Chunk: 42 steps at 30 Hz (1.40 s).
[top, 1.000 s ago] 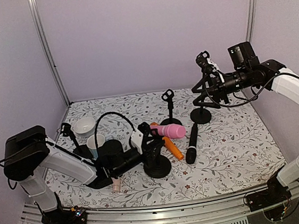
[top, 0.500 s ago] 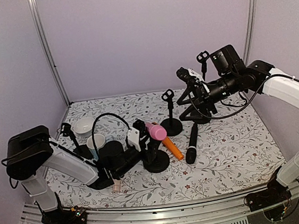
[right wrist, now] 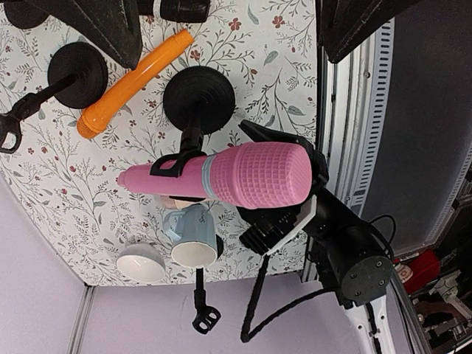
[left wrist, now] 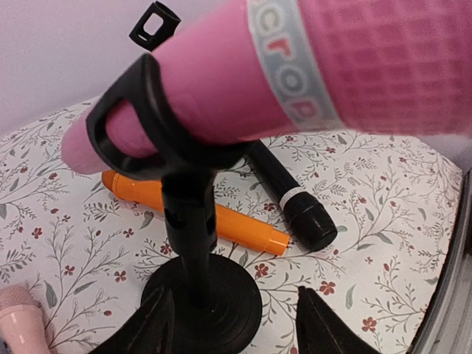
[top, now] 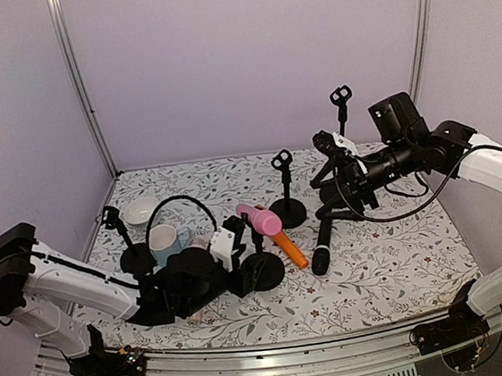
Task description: Attach the microphones to the stand
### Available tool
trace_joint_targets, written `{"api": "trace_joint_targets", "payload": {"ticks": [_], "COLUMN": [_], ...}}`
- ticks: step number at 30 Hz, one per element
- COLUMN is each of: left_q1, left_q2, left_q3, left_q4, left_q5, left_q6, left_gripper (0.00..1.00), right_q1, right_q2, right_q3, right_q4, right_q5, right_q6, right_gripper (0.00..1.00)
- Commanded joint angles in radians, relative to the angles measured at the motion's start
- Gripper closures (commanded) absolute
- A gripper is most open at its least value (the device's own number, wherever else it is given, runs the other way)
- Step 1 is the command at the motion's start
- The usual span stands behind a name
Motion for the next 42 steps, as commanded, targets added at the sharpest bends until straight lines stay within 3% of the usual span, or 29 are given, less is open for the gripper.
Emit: {"api": "trace_joint_targets", "payload": {"ticks": [1,6,12,17,27,42], "left_q1": [-0.057,-0.076,-0.082,-0.082,-0.082,-0.071], "left_q2": [-0.13,-0.21,-0.298,-0.339,-0.34,-0.325], "left_q3": [-0.021,-0.013,0.025,0.008,0.025,0.037], "left_q4": [-0.207,-0.298,-0.418,-0.428,-0.453,-0.436], "left_q5": [-0.068,-0.086,-0.128,-0.165,-0.24,-0.287], "left_q6": [-0.061,-0.07,-0.07,-0.088,-0.122,-0.116], "left_gripper": [0.43,0.47,0.48,0.48,0.47,0.46], "right_q1": [0.0,0.0,0.001,0.044,0.248,0.333], "right_q2": [-0.029,-0.018,0.032,0.094,0.203,0.302], "right_q3": [-0.063,-0.051,0.074,0.152,0.27,0.282], "right_q4": [0.044,0.035,-0.049,-0.067,0.03,-0.03], "right_q5": [-0.025,-0.041,-0.04,-0.056,0.278,0.387], "right_q6": [-0.025,-0.038,-0.071,-0.041,0.038,0.092], "right_gripper": [0.15,0.16,0.21,0.21,0.13,0.11]}}
